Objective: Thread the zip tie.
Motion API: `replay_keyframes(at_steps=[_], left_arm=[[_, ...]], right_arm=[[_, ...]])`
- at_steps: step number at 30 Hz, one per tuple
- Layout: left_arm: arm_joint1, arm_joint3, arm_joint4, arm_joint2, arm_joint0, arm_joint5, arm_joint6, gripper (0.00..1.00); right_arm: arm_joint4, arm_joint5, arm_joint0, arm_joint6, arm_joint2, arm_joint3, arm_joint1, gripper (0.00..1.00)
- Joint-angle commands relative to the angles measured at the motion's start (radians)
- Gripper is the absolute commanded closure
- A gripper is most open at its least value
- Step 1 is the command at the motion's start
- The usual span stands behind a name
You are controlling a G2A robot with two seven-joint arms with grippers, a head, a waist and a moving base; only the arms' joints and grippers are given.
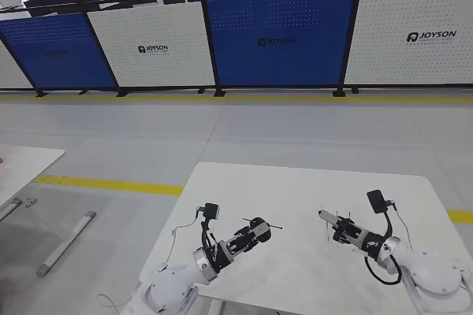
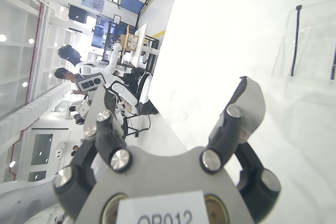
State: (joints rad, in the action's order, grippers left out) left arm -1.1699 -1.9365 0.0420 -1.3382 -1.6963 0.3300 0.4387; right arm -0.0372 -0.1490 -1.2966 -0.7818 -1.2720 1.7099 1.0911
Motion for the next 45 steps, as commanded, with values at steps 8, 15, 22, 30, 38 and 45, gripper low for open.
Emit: replay_keyframes(at_steps=[8,15,22,30,38,45], left_arm=[[0.000,0.000,0.000,0.000,0.000,0.000,0.000,1.00],[0.000,0.000,0.000,0.000,0.000,0.000,0.000,1.00],[0.000,0.000,0.000,0.000,0.000,0.000,0.000,1.00],[0.000,0.000,0.000,0.000,0.000,0.000,0.000,1.00],[0.000,0.000,0.000,0.000,0.000,0.000,0.000,1.00],[0.000,0.000,0.000,0.000,0.000,0.000,0.000,1.00]], right_arm=[[-0.260,0.061,0.127,-0.245,-0.040,-0.001,-0.035,0.00],[-0.356,0.187,0.236,-0.369,0.038,-0.076,-0.037,0.00],[-0.356,0.187,0.236,-0.369,0.038,-0.076,-0.037,0.00],[-0.356,0.187,0.236,-0.369,0.038,-0.076,-0.037,0.00],[-0.380,0.198,0.229,-0.346,0.042,-0.066,-0.039,0.00],[-0.430,0.180,0.308,-0.376,0.085,-0.091,-0.036,0.00]])
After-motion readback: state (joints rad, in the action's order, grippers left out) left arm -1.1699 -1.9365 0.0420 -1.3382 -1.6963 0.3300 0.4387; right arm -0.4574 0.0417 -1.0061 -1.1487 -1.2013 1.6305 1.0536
